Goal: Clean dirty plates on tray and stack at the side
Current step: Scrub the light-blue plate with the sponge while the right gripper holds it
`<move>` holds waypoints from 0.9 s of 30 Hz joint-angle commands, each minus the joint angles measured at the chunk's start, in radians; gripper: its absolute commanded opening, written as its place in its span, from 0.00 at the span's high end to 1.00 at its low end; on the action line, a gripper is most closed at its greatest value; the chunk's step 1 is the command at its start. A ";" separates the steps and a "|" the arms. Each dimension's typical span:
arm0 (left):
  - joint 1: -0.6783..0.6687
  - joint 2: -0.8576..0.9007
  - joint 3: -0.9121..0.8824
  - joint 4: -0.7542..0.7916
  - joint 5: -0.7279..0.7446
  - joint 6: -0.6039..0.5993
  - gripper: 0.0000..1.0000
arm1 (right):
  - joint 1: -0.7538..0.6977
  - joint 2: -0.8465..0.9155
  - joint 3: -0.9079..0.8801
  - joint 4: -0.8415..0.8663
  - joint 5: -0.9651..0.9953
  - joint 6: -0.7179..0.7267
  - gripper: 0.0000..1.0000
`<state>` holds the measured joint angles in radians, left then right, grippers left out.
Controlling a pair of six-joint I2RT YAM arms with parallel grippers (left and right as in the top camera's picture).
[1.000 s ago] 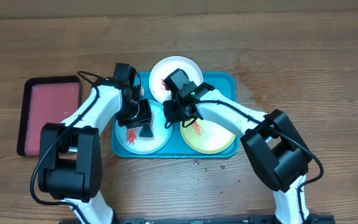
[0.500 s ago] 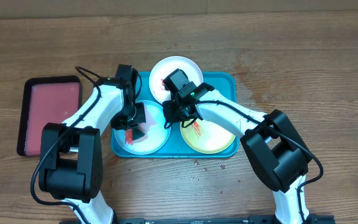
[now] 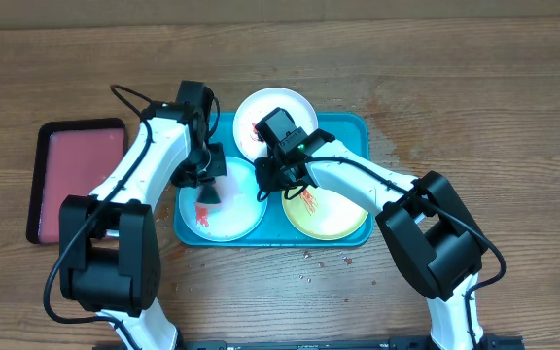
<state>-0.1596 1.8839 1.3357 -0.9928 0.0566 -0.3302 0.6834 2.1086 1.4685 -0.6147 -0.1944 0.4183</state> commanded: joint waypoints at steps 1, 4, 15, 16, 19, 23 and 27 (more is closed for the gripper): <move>0.002 0.012 -0.064 0.022 0.145 0.013 0.96 | 0.003 0.002 -0.009 0.009 0.011 0.002 0.79; 0.002 0.012 -0.135 0.057 0.147 0.012 0.96 | 0.001 0.002 -0.009 0.024 0.011 0.002 0.80; 0.002 0.012 -0.255 0.085 -0.334 -0.179 0.96 | 0.001 0.001 -0.007 0.058 0.011 0.005 0.89; 0.002 0.012 -0.255 0.080 -0.366 -0.188 0.96 | 0.001 0.001 -0.007 0.058 0.011 0.005 0.89; 0.002 0.012 -0.254 0.077 -0.462 -0.195 0.96 | 0.001 0.001 -0.007 0.058 0.011 0.005 0.89; 0.002 0.012 -0.232 0.057 -0.539 -0.194 0.96 | 0.001 0.001 -0.007 0.057 0.011 0.005 0.95; 0.002 0.012 -0.177 0.005 -0.613 -0.194 0.96 | 0.001 0.001 -0.007 0.057 0.011 0.005 0.94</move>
<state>-0.1776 1.8687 1.1339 -0.9527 -0.3485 -0.4995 0.6922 2.1086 1.4673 -0.5537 -0.2276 0.4187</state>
